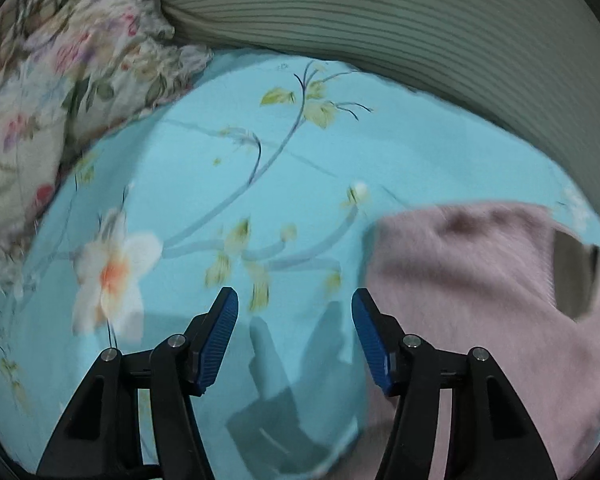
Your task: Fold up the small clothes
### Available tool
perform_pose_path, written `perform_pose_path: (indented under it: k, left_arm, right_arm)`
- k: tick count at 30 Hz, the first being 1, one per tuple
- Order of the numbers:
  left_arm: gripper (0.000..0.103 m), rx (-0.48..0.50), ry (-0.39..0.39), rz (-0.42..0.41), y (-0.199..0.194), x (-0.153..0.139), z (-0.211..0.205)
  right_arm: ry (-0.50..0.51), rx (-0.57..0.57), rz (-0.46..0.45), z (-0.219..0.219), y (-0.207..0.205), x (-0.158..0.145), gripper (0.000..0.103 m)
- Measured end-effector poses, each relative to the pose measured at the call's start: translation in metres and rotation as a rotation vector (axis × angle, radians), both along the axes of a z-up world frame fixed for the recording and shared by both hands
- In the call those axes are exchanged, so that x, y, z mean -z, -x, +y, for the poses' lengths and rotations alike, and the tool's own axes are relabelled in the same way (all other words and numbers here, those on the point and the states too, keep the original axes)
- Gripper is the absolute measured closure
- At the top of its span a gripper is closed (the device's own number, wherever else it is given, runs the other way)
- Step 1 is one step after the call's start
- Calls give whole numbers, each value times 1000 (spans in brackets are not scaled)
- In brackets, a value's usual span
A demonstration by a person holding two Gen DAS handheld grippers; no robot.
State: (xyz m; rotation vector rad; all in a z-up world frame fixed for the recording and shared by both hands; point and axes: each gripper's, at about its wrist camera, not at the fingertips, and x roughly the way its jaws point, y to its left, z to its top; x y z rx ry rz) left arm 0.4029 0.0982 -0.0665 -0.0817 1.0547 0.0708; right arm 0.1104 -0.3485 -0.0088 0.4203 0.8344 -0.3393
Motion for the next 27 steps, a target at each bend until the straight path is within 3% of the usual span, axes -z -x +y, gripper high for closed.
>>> perform_pose_path:
  k: [10,16,24,27]
  left_arm:
    - [43,231,135,92,157,7,1]
    - [42,273,241,182,248,21,18]
    - [40,318,282,269,349,34,41]
    - [34,364,308,297,377,40,44]
  right_arm:
    - [-29,-149,76,53,49,22,49]
    - [-88,-191,140,68,112,36,49]
    - [-152,-129,211,66,222,57,49]
    - [-196,-136,248,68,251,68,49]
